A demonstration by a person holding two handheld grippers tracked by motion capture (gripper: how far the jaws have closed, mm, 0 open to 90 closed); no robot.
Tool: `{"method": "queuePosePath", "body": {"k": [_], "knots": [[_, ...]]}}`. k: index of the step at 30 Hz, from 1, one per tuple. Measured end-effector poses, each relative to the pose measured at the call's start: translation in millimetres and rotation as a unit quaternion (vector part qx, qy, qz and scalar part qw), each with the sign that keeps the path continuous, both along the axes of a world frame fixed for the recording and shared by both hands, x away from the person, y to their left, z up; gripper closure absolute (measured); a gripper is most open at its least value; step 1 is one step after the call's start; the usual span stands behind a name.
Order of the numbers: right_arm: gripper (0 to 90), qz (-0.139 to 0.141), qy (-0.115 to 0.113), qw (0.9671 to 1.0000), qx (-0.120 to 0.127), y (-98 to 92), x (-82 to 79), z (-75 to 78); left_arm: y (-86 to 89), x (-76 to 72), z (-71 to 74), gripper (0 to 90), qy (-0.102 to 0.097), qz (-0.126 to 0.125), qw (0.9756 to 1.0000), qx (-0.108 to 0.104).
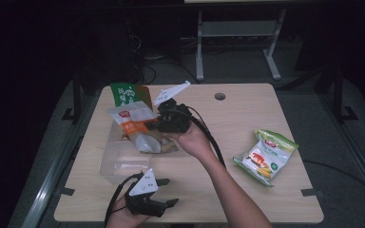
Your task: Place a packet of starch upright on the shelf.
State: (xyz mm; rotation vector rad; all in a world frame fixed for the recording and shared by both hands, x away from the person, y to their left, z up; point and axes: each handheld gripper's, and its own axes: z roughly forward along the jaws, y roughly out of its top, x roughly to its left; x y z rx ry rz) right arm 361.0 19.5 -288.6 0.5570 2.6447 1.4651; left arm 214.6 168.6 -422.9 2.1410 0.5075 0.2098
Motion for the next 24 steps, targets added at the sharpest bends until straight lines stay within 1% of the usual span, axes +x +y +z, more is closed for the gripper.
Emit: {"method": "queuePosePath", "body": {"k": [4, 6, 9, 10, 12, 13, 15, 20, 21, 23, 24], "knots": [[89.8, 0.009, 0.006, 0.9999, -0.005, 20.3, 5.8, 0.1, 1.6, -0.6, 1.1, 32.1, -0.002, 0.0, 1.0, 0.001], [89.8, 0.013, 0.005, 0.9999, -0.003, 28.3, 8.7, 0.5, 1.9, -0.9, 1.3, 32.1, -0.002, 0.0, 1.0, -0.001], [89.8, 0.016, 0.012, 0.9998, 0.001, 40.5, 12.3, -1.2, 2.2, -1.6, 1.4, 32.1, 0.001, -0.001, 1.0, -0.003], [89.8, 0.019, 0.011, 0.9998, -0.004, 47.0, 14.0, -2.8, 2.1, -2.3, 1.4, 32.2, 0.004, 0.0, 1.0, -0.008], [89.9, 0.021, 0.014, 0.9996, -0.008, 57.4, 16.7, -6.1, 2.1, -3.6, 2.0, 32.4, 0.001, -0.002, 1.0, -0.007], [89.8, 0.024, 0.014, 0.9996, -0.008, 62.2, 18.2, -8.2, 2.9, -3.6, 2.7, 32.4, -0.003, -0.005, 1.0, 0.0], [89.8, 0.026, 0.022, 0.9994, -0.002, 71.3, 21.2, -13.7, 2.4, -4.8, 2.1, 32.4, 0.0, -0.001, 1.0, -0.006], [89.8, 0.03, 0.035, 0.9989, 0.004, 83.7, 27.0, -27.6, 5.6, -2.5, 2.0, 32.7, -0.003, -0.008, 1.0, 0.003], [89.8, 0.028, 0.038, 0.9989, 0.003, 85.7, 29.1, -33.1, 5.6, -2.4, 1.6, 32.7, -0.002, -0.007, 1.0, 0.003], [89.8, 0.026, 0.047, 0.9986, 0.002, 87.1, 31.5, -40.2, 4.5, -3.6, 0.6, 32.7, 0.009, -0.003, 1.0, -0.002], [89.8, 0.024, 0.048, 0.9986, 0.001, 87.3, 32.9, -43.6, 4.4, -3.3, 0.5, 32.8, 0.009, -0.004, 0.9999, 0.0]]}}
